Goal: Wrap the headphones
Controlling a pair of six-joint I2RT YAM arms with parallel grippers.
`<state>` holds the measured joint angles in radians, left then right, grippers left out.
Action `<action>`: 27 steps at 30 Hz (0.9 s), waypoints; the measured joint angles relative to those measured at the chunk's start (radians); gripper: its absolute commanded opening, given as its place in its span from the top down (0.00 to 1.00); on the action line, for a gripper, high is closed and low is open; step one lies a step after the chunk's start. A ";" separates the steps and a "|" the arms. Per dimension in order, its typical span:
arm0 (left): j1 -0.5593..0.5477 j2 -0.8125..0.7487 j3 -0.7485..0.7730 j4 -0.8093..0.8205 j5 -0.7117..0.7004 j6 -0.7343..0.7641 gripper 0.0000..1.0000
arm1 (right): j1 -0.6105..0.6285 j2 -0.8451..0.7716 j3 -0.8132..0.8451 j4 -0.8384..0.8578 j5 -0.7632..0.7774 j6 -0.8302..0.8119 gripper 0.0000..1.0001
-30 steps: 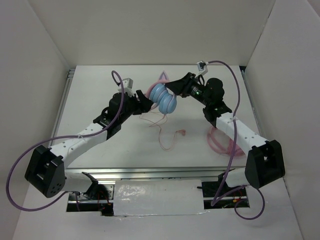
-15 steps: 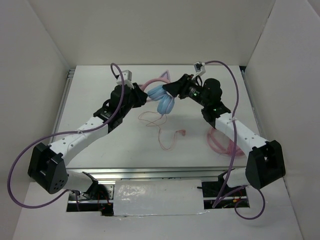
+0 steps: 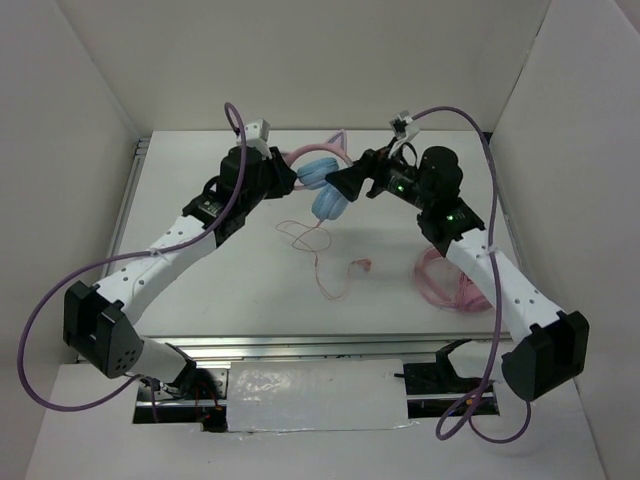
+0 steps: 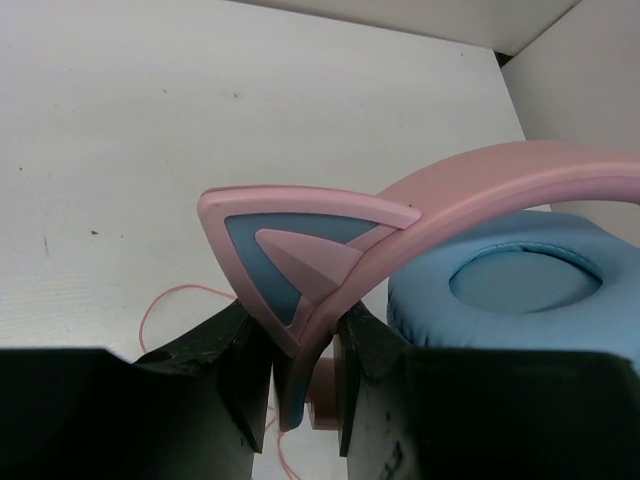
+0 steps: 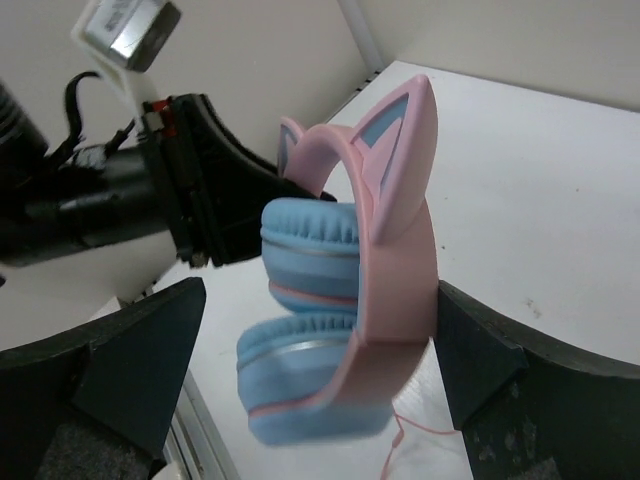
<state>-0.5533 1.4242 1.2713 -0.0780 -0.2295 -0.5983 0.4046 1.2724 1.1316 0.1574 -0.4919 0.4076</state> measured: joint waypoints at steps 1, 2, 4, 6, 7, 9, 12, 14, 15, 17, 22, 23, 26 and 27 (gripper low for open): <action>0.013 0.004 0.011 -0.012 0.021 0.000 1.00 | -0.003 -0.022 -0.001 -0.023 0.004 -0.013 0.00; 0.029 0.009 0.026 -0.027 0.045 0.000 1.00 | -0.008 -0.051 -0.008 -0.037 0.008 -0.027 0.00; 0.083 0.023 0.060 -0.057 0.102 0.001 1.00 | -0.016 -0.124 -0.032 -0.072 0.009 -0.063 0.00; 0.148 0.048 0.104 -0.093 0.123 0.007 1.00 | -0.024 -0.221 -0.072 -0.088 0.006 -0.106 0.00; 0.176 0.064 0.132 -0.115 0.134 0.016 1.00 | -0.026 -0.267 -0.090 -0.101 0.005 -0.126 0.00; 0.233 0.101 0.209 -0.176 0.151 0.025 1.00 | -0.031 -0.357 -0.129 -0.114 -0.003 -0.171 0.00; 0.288 0.147 0.336 -0.243 0.192 0.035 1.00 | -0.040 -0.440 -0.203 -0.123 -0.022 -0.226 0.00; 0.306 0.169 0.423 -0.279 0.230 0.046 1.00 | -0.047 -0.454 -0.253 -0.112 -0.042 -0.243 0.00; 0.312 0.181 0.475 -0.298 0.252 0.048 1.00 | -0.050 -0.443 -0.276 -0.106 -0.051 -0.246 0.00; 0.323 0.200 0.559 -0.315 0.286 0.049 1.00 | -0.055 -0.378 -0.309 -0.098 -0.087 -0.243 0.00; 0.349 0.239 0.760 -0.356 0.346 0.046 1.00 | -0.028 -0.051 -0.303 -0.045 -0.149 -0.198 0.00; 0.356 0.246 0.793 -0.364 0.355 0.044 1.00 | -0.014 0.013 -0.291 -0.041 -0.151 -0.187 0.00; 0.370 0.263 0.859 -0.370 0.369 0.040 1.00 | 0.045 0.197 -0.225 -0.034 -0.125 -0.156 0.00; 0.375 0.267 0.873 -0.373 0.370 0.037 1.00 | 0.067 0.249 -0.200 -0.021 -0.105 -0.140 0.00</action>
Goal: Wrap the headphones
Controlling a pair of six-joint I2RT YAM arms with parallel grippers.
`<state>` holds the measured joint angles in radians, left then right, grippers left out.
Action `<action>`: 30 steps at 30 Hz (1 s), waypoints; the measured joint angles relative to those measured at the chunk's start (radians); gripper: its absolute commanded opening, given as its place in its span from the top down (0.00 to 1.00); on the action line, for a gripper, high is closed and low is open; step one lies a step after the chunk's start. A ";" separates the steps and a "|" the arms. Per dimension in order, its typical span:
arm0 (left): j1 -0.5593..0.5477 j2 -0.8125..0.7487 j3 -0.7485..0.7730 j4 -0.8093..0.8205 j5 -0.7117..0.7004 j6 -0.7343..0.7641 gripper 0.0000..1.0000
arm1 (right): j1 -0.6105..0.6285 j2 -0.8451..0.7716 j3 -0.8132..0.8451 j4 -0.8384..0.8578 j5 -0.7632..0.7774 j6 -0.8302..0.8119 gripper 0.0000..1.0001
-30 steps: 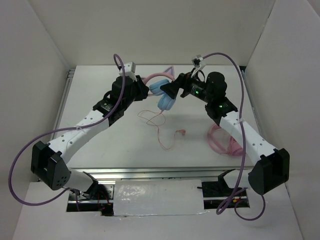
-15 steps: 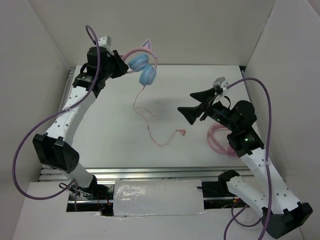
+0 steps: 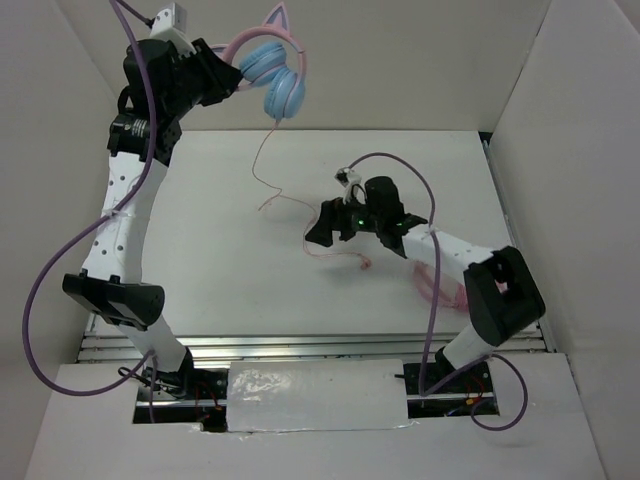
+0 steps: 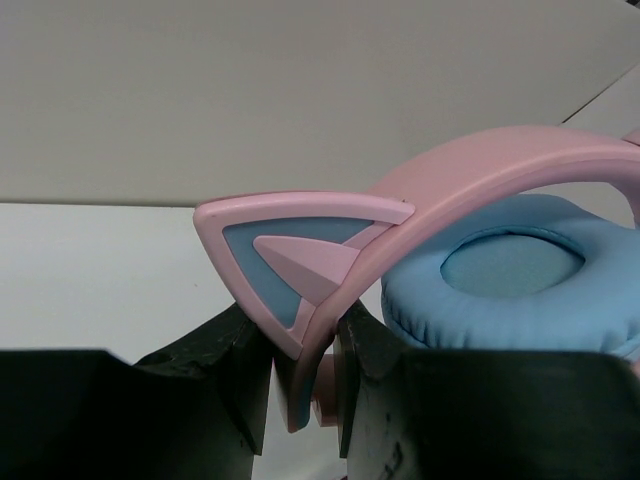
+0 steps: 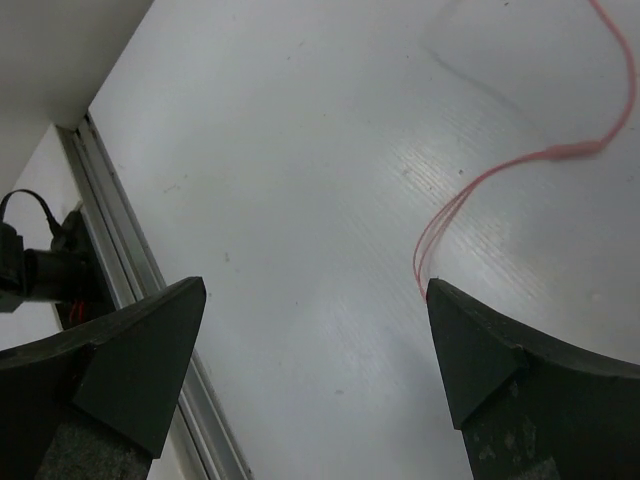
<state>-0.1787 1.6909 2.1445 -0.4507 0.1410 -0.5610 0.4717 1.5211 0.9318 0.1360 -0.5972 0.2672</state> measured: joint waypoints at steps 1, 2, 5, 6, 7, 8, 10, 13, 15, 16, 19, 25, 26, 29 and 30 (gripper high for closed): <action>0.003 0.002 0.010 -0.004 0.001 -0.001 1.00 | 0.015 0.034 0.016 0.013 0.013 0.008 0.00; 0.007 0.005 0.019 -0.011 0.003 -0.005 1.00 | 0.035 0.070 0.037 0.028 0.036 0.021 0.00; 0.019 0.007 0.036 -0.026 0.021 -0.018 1.00 | 0.080 0.145 0.087 0.084 0.094 0.032 0.00; 0.025 0.008 0.041 -0.032 0.033 -0.020 1.00 | 0.090 0.161 0.101 0.102 0.108 0.026 0.00; 0.030 0.008 0.047 -0.037 0.047 -0.021 1.00 | 0.099 0.174 0.115 0.113 0.115 0.014 0.00; 0.037 0.008 0.056 -0.047 0.067 -0.023 1.00 | 0.104 0.188 0.132 0.124 0.116 -0.013 0.00; 0.056 0.007 0.069 -0.053 0.118 -0.027 1.00 | 0.106 0.217 0.172 0.129 0.117 -0.077 0.00; 0.093 -0.001 0.075 -0.048 0.206 -0.051 1.00 | 0.087 0.253 0.226 0.125 0.106 -0.191 0.00; 0.116 -0.013 0.070 -0.035 0.266 -0.074 1.00 | 0.067 0.262 0.239 0.126 0.072 -0.252 0.00; 0.127 -0.021 0.063 -0.019 0.290 -0.087 1.00 | 0.061 0.266 0.247 0.126 0.048 -0.273 0.00; 0.146 -0.036 0.065 0.023 0.362 -0.130 1.00 | 0.060 0.299 0.299 0.122 -0.003 -0.324 0.00; 0.175 -0.035 0.133 0.102 0.501 -0.225 1.00 | 0.144 0.410 0.389 0.183 -0.055 -0.333 0.00; 0.182 -0.033 0.143 0.123 0.523 -0.239 1.00 | 0.155 0.437 0.412 0.196 -0.053 -0.323 0.00; 0.199 -0.033 0.152 0.186 0.573 -0.285 1.00 | 0.183 0.533 0.499 0.277 -0.045 -0.241 0.00; 0.203 -0.033 0.152 0.201 0.585 -0.298 1.00 | 0.187 0.571 0.545 0.309 -0.042 -0.196 0.03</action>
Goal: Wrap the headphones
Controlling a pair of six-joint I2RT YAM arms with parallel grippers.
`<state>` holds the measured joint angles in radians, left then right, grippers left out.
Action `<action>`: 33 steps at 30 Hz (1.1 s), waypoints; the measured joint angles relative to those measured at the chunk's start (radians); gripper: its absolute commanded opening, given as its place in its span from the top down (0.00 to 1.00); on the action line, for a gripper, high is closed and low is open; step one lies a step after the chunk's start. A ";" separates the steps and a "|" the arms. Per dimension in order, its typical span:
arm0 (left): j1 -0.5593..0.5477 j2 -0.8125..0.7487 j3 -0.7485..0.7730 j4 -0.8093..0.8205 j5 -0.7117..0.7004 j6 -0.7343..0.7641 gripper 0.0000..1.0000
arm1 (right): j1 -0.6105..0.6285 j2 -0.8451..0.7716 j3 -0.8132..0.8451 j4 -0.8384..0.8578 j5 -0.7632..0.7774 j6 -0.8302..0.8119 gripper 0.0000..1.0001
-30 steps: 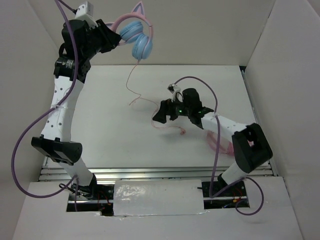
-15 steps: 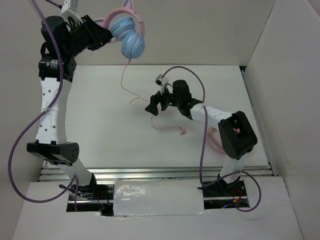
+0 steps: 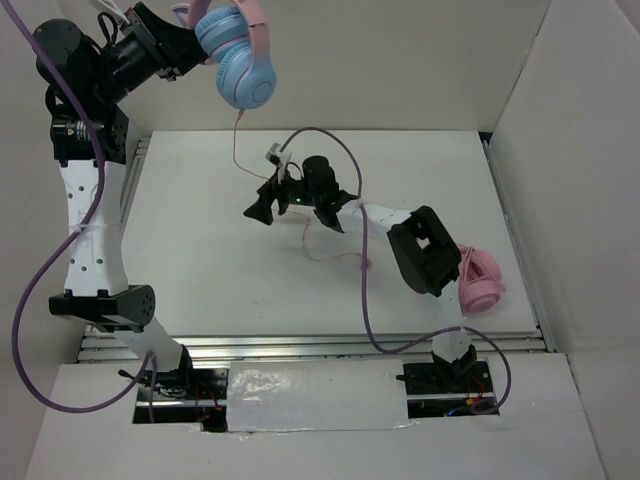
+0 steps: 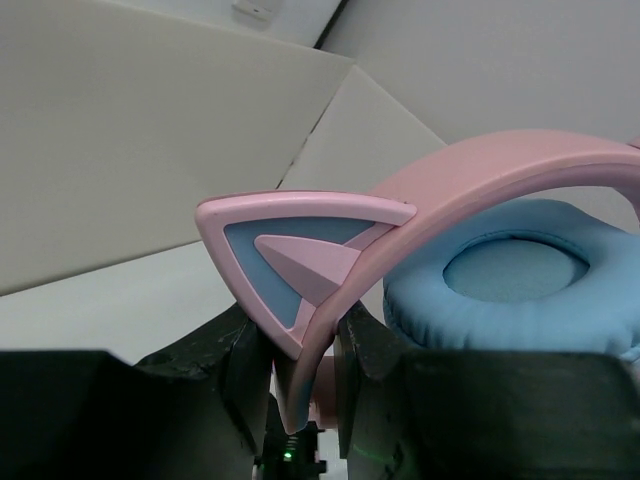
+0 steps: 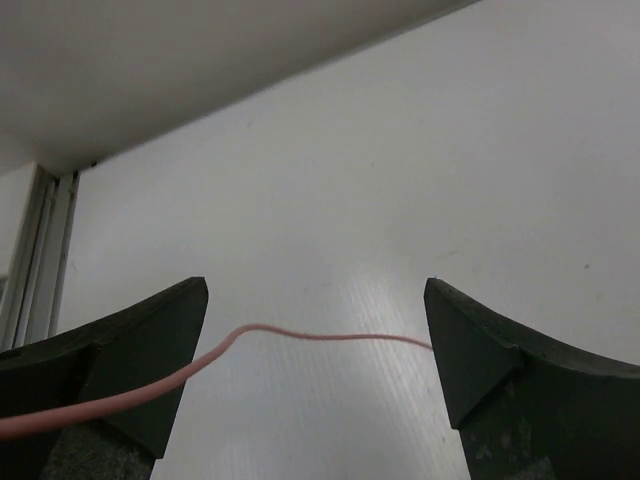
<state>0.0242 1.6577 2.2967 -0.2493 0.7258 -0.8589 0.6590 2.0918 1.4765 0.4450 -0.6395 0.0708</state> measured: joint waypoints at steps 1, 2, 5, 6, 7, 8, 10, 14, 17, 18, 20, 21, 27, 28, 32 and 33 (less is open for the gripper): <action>0.002 0.001 0.000 0.010 0.010 -0.010 1.00 | 0.000 0.037 0.043 0.036 0.004 0.046 0.06; 0.004 0.001 0.000 0.018 0.021 -0.017 1.00 | -0.002 0.074 0.091 0.073 0.006 0.093 0.12; 0.008 0.001 -0.010 0.048 0.061 -0.040 1.00 | -0.011 0.150 0.193 0.169 0.022 0.210 0.49; 0.010 -0.002 -0.019 0.060 0.075 -0.043 1.00 | -0.016 0.164 0.212 0.194 0.023 0.248 0.73; 0.011 -0.005 -0.030 0.067 0.088 -0.048 1.00 | -0.023 0.171 0.223 0.216 0.021 0.278 0.90; 0.013 -0.012 -0.049 0.079 0.100 -0.051 1.00 | -0.032 0.174 0.227 0.238 0.019 0.318 0.99; 0.020 -0.034 -0.106 0.089 0.117 -0.053 1.00 | -0.059 0.174 0.226 0.261 0.004 0.359 1.00; 0.026 -0.054 -0.166 0.040 0.133 0.024 1.00 | -0.144 0.131 0.167 0.225 -0.028 0.364 1.00; 0.007 -0.100 -0.273 -0.017 0.087 0.156 1.00 | -0.255 0.058 0.122 0.089 -0.036 0.327 1.00; -0.004 -0.115 -0.308 -0.032 0.073 0.189 1.00 | -0.307 0.032 0.125 0.019 -0.034 0.302 1.00; -0.070 -0.155 -0.425 -0.075 0.013 0.311 1.00 | -0.388 -0.008 0.156 -0.119 -0.029 0.254 1.00; -0.112 -0.168 -0.474 -0.097 -0.019 0.367 1.00 | -0.433 -0.024 0.188 -0.193 -0.019 0.218 1.00; -0.362 -0.184 -0.772 -0.178 -0.256 0.618 1.00 | -0.526 -0.093 0.467 -0.606 0.064 0.021 1.00; -0.391 -0.183 -0.816 -0.183 -0.299 0.641 1.00 | -0.520 -0.097 0.517 -0.655 0.079 -0.003 1.00; -0.459 -0.174 -0.913 -0.189 -0.473 0.673 1.00 | -0.476 -0.118 0.637 -0.825 0.114 -0.070 1.00; -0.467 -0.167 -0.919 -0.191 -0.509 0.675 1.00 | -0.469 -0.126 0.639 -0.850 0.117 -0.081 1.00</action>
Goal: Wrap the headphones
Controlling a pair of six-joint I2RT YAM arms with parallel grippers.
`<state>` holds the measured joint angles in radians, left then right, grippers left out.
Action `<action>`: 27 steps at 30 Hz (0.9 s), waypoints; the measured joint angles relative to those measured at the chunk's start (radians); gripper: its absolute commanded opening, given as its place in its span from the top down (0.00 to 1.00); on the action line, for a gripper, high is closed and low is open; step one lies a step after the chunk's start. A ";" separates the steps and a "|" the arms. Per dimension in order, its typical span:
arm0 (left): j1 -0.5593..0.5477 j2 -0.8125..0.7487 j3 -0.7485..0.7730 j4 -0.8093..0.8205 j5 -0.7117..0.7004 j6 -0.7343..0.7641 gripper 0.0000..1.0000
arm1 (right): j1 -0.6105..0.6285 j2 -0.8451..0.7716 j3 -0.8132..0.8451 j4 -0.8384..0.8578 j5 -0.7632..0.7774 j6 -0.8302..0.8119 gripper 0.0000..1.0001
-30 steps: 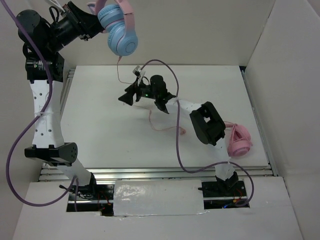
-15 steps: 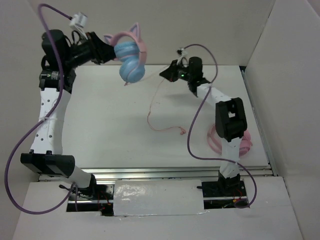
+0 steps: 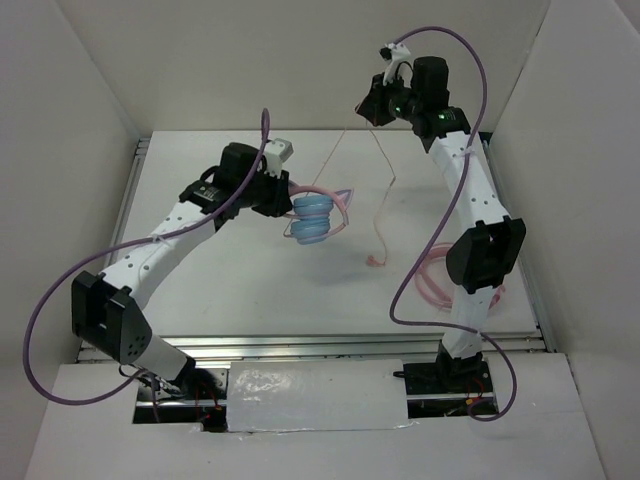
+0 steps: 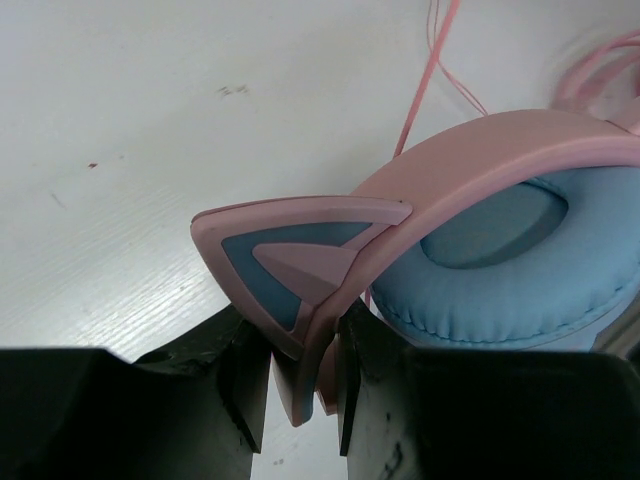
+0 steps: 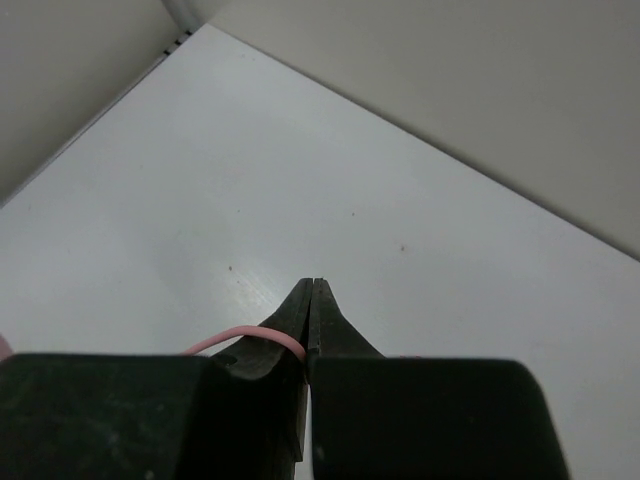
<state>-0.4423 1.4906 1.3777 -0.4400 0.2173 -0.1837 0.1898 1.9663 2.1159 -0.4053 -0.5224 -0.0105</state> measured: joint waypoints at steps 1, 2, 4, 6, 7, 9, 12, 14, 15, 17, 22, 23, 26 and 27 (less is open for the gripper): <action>-0.007 0.009 -0.001 -0.002 -0.032 0.001 1.00 | 0.007 -0.008 0.000 -0.031 0.008 -0.011 1.00; -0.015 0.022 -0.001 -0.002 -0.062 0.000 1.00 | 0.011 -0.012 0.000 -0.054 0.020 -0.021 1.00; -0.023 0.053 0.000 0.001 -0.121 -0.007 1.00 | 0.023 -0.017 -0.002 -0.098 0.051 -0.044 1.00; -0.028 0.098 0.005 0.001 -0.182 -0.018 1.00 | 0.051 -0.031 -0.018 -0.135 0.107 -0.066 1.00; -0.027 0.122 0.013 -0.009 -0.212 -0.032 1.00 | 0.069 -0.043 -0.034 -0.149 0.137 -0.074 1.00; -0.015 0.166 0.032 -0.033 -0.265 -0.056 1.00 | 0.114 -0.079 -0.081 -0.163 0.207 -0.085 1.00; 0.037 0.212 0.058 -0.062 -0.315 -0.111 1.00 | 0.185 -0.149 -0.147 -0.186 0.302 -0.087 1.00; 0.085 0.225 0.074 -0.064 -0.322 -0.144 1.00 | 0.218 -0.191 -0.174 -0.204 0.330 -0.084 1.00; 0.106 0.227 0.087 -0.063 -0.324 -0.163 1.00 | 0.228 -0.211 -0.188 -0.211 0.339 -0.084 1.00; 0.137 0.227 0.119 -0.063 -0.326 -0.187 1.00 | 0.233 -0.237 -0.211 -0.220 0.344 -0.079 1.00; 0.186 0.229 0.210 -0.084 -0.326 -0.220 1.00 | 0.249 -0.326 -0.347 -0.204 0.320 -0.053 1.00; 0.193 0.230 0.225 -0.095 -0.326 -0.223 1.00 | 0.259 -0.344 -0.382 -0.196 0.309 -0.047 1.00; 0.211 0.267 0.327 -0.172 -0.334 -0.238 1.00 | 0.296 -0.404 -0.513 -0.138 0.266 -0.027 1.00; 0.214 0.288 0.373 -0.195 -0.337 -0.238 1.00 | 0.314 -0.425 -0.563 -0.112 0.247 -0.014 1.00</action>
<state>-0.2287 1.7782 1.7504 -0.6353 -0.1200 -0.4221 0.5037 1.5414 1.5532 -0.5171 -0.2756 -0.0246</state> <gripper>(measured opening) 0.376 0.009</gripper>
